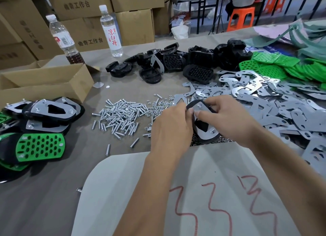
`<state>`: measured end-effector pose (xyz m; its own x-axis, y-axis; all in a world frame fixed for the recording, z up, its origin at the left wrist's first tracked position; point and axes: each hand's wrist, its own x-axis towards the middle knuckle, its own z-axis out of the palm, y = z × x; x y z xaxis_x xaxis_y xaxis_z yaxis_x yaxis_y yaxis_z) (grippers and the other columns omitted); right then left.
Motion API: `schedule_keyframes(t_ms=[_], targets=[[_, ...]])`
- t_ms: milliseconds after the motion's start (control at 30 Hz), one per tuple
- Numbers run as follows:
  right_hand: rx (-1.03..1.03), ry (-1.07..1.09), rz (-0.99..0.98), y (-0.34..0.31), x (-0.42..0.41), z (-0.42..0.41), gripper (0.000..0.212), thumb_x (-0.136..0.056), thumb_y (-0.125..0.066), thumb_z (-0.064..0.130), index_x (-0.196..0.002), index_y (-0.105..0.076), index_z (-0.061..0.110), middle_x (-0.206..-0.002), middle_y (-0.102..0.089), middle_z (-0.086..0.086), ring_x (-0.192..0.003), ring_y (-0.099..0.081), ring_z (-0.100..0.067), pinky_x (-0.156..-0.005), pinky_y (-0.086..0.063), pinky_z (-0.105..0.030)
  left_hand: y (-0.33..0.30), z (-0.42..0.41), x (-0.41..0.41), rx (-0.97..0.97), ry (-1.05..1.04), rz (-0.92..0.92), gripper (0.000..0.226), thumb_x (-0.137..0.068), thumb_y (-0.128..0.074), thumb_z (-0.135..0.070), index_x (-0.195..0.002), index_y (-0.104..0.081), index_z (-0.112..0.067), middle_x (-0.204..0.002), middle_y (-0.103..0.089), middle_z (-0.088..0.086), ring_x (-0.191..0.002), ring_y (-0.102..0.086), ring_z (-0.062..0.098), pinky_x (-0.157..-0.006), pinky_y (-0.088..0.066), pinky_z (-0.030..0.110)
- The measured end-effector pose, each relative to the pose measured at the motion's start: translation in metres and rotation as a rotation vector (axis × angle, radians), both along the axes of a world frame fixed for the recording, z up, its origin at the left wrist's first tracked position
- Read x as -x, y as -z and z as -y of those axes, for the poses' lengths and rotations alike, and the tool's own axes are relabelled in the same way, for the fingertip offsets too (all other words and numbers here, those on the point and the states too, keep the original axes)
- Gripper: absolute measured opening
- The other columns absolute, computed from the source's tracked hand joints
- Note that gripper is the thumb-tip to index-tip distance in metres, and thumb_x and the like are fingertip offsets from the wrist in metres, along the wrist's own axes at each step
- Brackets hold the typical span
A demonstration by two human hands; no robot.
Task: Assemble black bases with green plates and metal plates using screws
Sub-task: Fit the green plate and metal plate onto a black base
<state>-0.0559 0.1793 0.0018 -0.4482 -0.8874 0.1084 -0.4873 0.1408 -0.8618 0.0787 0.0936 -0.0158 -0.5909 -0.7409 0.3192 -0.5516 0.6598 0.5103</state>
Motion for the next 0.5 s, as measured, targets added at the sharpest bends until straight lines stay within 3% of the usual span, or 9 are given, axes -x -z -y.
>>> schedule_keyframes(t_ms=[67,167,267,400,500], targets=[[0.025,0.026,-0.020,0.002,-0.001,0.002,0.038,-0.090,-0.070,0.024,-0.065,-0.046,0.010,-0.051,-0.034,0.009,-0.049,-0.025,-0.013,-0.044,-0.020,-0.025,-0.001,-0.002,0.001,0.006,-0.055,0.003,0.040,-0.108,-0.039,-0.040,-0.072,-0.030,-0.026,-0.068,-0.041,-0.008,-0.066,-0.040,0.024,-0.059,-0.022,0.041],[0.037,0.038,-0.011,0.003,-0.003,0.006,0.034,-0.090,-0.070,0.026,-0.076,-0.055,-0.002,-0.053,-0.037,0.004,-0.050,-0.026,-0.014,-0.046,-0.021,-0.026,-0.002,-0.003,0.003,0.030,-0.058,-0.018,0.042,-0.108,-0.039,-0.035,-0.069,-0.026,-0.026,-0.067,-0.041,-0.007,-0.064,-0.039,0.022,-0.057,-0.020,0.041],[0.034,0.050,0.062,0.002,-0.003,0.006,0.035,-0.089,-0.070,0.024,-0.079,-0.053,-0.005,-0.058,-0.038,-0.002,-0.048,-0.027,-0.014,-0.042,-0.021,-0.022,-0.002,0.001,0.004,0.079,-0.017,-0.033,0.035,-0.108,-0.039,-0.032,-0.074,-0.033,-0.024,-0.076,-0.045,-0.004,-0.073,-0.041,0.025,-0.063,-0.022,0.039],[-0.088,0.040,0.267,-0.003,0.006,0.002,0.033,-0.089,-0.067,0.021,-0.062,-0.049,0.019,-0.062,-0.037,-0.003,-0.053,-0.030,-0.018,-0.046,-0.019,-0.021,0.000,0.006,0.000,0.202,0.131,-0.058,0.027,-0.107,-0.044,-0.028,-0.081,-0.035,-0.022,-0.080,-0.041,-0.007,-0.074,-0.038,0.024,-0.063,-0.018,0.038],[-0.113,0.063,0.295,0.001,0.010,0.002,0.031,-0.089,-0.065,0.019,-0.060,-0.053,0.019,-0.059,-0.040,0.001,-0.054,-0.033,-0.019,-0.049,-0.023,-0.023,0.004,0.008,0.000,0.183,0.168,-0.089,0.028,-0.106,-0.047,-0.025,-0.081,-0.034,-0.022,-0.078,-0.043,-0.007,-0.072,-0.040,0.024,-0.061,-0.025,0.041]])
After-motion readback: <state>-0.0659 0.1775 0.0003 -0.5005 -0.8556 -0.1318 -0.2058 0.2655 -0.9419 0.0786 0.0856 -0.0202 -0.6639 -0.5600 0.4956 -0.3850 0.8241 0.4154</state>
